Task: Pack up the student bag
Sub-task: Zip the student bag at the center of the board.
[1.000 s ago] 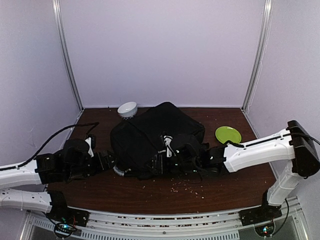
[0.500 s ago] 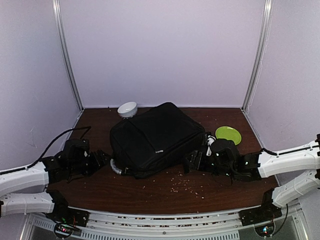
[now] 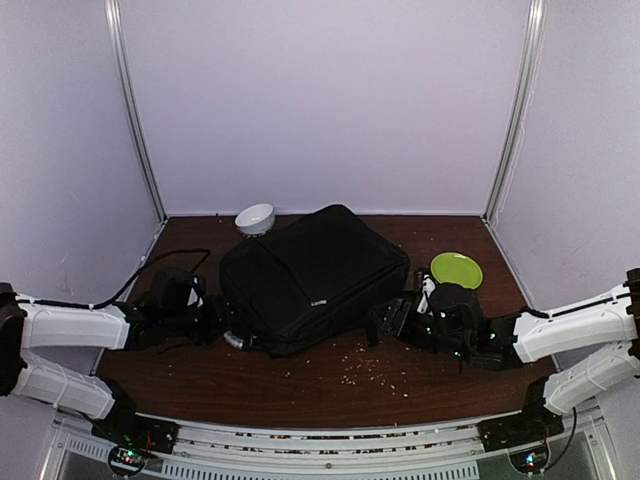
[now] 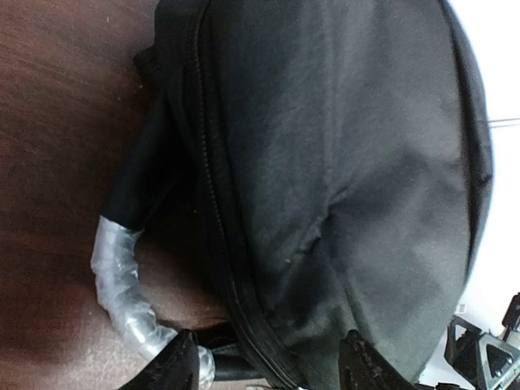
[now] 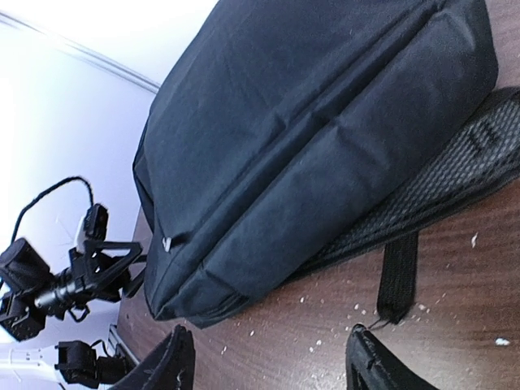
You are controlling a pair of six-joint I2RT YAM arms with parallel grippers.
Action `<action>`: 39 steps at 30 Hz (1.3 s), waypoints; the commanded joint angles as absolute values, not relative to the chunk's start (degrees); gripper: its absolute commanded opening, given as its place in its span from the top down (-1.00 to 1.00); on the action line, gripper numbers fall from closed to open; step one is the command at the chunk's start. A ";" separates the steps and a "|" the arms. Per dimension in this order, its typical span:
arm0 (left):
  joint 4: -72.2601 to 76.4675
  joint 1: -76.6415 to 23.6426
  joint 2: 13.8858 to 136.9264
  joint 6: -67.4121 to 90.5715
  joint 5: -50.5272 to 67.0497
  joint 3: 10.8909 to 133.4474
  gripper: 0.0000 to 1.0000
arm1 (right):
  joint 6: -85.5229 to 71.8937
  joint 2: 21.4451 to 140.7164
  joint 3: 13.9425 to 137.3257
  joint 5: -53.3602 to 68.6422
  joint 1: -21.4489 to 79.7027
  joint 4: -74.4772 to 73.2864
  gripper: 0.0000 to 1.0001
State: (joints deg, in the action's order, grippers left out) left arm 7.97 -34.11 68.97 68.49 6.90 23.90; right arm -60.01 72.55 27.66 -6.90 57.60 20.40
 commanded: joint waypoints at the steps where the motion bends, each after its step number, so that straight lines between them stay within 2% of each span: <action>1: 14.26 -33.30 75.00 69.43 9.52 26.18 -0.15 | -58.94 72.08 27.40 -5.53 60.51 21.26 -0.26; 5: 18.73 -32.76 80.31 70.75 11.11 25.84 0.02 | -57.46 72.40 28.55 -5.89 62.89 20.14 -0.26; 8: 22.41 -32.75 82.07 71.43 12.66 25.82 0.34 | -57.16 73.17 29.04 -5.59 63.29 20.20 -0.26; 13: 23.65 -33.27 79.02 71.46 13.71 26.84 1.00 | -55.87 72.90 29.97 -6.21 63.29 19.81 -0.26; 23: 12.72 -42.44 64.60 71.21 6.45 34.48 1.00 | -51.53 68.60 31.37 -8.06 63.50 17.51 -0.26; 30: 15.96 -46.16 72.10 73.56 7.34 33.43 1.00 | -53.04 66.89 27.82 -8.05 63.96 20.87 -0.26; 31: 17.57 -46.45 73.74 74.18 8.25 33.03 0.97 | -53.11 66.59 27.57 -8.22 63.99 20.20 -0.26; 33: 20.06 -47.01 76.25 74.73 9.63 32.52 0.59 | -53.11 65.73 26.99 -8.70 64.24 18.99 -0.26; 35: 20.41 -47.42 77.13 74.61 9.85 32.03 0.07 | -53.05 64.40 26.21 -9.38 64.53 17.94 -0.26; 37: 17.95 -47.55 76.45 74.33 8.63 31.69 -0.35 | -52.91 63.09 25.63 -10.34 64.72 16.67 -0.26; 39: 14.21 -47.55 74.92 73.39 6.74 31.59 -0.60 | -52.71 62.06 25.61 -11.23 64.99 15.20 -0.26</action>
